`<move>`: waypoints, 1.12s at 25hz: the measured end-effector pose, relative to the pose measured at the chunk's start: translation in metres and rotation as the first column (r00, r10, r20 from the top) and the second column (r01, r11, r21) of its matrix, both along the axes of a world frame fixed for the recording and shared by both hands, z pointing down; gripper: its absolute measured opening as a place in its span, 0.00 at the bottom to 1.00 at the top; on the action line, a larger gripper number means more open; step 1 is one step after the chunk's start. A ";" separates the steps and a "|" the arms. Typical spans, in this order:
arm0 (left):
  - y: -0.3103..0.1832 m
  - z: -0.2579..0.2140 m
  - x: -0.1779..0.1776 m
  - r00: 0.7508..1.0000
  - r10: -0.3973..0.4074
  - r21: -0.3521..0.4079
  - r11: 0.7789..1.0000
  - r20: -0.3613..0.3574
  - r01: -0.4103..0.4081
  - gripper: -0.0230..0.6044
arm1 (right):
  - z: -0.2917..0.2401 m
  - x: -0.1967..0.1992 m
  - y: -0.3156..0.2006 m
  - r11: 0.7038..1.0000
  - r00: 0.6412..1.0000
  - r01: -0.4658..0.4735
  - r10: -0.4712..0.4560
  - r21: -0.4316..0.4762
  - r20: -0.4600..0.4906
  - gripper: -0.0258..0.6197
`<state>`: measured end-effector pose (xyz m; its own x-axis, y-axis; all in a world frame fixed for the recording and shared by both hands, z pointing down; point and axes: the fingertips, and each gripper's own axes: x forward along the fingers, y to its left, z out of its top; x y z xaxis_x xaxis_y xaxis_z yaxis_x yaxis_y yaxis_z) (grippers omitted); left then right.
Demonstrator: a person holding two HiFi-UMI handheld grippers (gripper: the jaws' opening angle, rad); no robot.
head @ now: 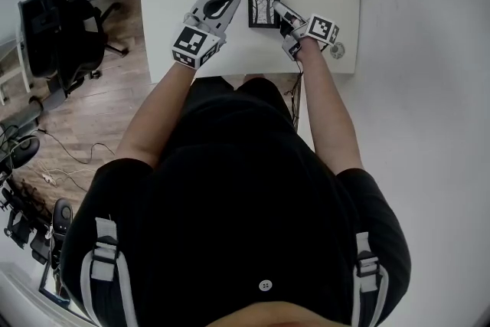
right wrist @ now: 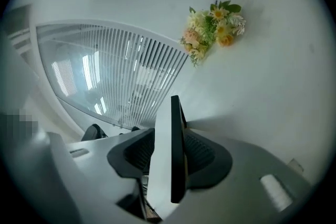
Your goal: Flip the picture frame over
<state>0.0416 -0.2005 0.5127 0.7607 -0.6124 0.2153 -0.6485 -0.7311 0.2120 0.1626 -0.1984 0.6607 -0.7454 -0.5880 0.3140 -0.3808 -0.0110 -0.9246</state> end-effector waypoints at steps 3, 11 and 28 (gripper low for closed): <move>0.002 -0.001 -0.001 1.000 0.012 -0.003 1.000 0.003 -0.012 0.04 | 0.004 0.002 0.002 0.999 0.994 0.030 -0.028 0.011 -0.110 0.33; 0.005 -0.008 -0.003 0.999 0.038 0.011 0.999 -0.004 -0.038 0.04 | 0.010 0.000 0.011 0.995 0.945 0.100 -0.089 0.020 -0.314 0.41; 0.015 -0.017 0.002 0.999 0.043 0.009 0.999 0.025 -0.043 0.04 | 0.000 0.015 0.016 0.982 0.825 0.183 -0.133 0.038 -0.549 0.54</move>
